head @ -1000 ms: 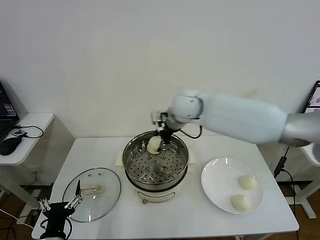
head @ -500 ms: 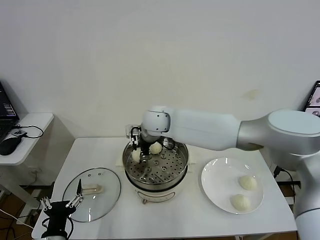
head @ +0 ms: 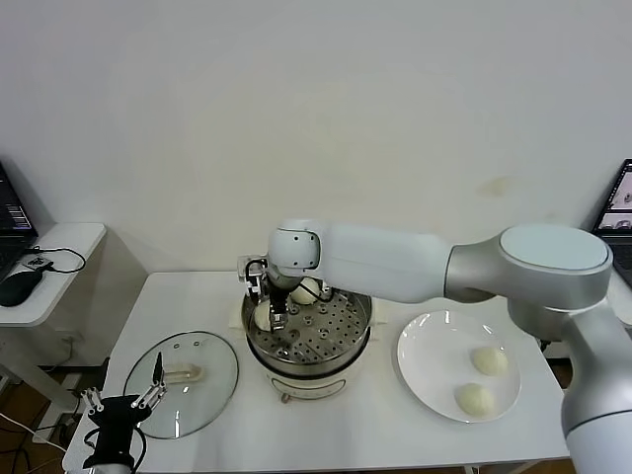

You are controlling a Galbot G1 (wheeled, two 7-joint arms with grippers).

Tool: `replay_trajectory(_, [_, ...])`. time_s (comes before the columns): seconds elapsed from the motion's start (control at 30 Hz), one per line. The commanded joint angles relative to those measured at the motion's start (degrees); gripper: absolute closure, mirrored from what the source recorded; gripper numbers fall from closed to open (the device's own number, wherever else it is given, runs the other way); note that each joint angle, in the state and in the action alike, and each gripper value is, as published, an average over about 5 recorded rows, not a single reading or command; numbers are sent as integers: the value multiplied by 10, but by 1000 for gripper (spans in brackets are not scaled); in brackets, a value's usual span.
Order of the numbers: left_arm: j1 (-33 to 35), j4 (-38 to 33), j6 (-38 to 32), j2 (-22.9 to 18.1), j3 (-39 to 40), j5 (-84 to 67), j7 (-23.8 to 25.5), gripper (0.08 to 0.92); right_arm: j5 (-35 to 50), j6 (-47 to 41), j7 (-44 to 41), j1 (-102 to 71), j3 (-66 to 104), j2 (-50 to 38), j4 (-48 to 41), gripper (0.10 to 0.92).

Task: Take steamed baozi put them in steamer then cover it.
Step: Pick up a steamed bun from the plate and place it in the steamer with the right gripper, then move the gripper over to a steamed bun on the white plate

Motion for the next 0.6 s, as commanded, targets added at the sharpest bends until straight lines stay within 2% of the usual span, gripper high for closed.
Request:
replay_trajectory(0.03, [2, -5, 1, 4, 0, -2, 0, 177, -7, 26, -74, 125, -25, -115, 103, 203])
replay_trajectory(0.33, [7, -11, 2, 13, 7, 0, 1, 177, -87, 113, -169, 218, -95, -360, 259, 203])
replay_trajectory(0.6, [8, -9, 3, 18, 15, 6, 2, 177, -197, 156, -177, 174, -140, -540, 329, 203])
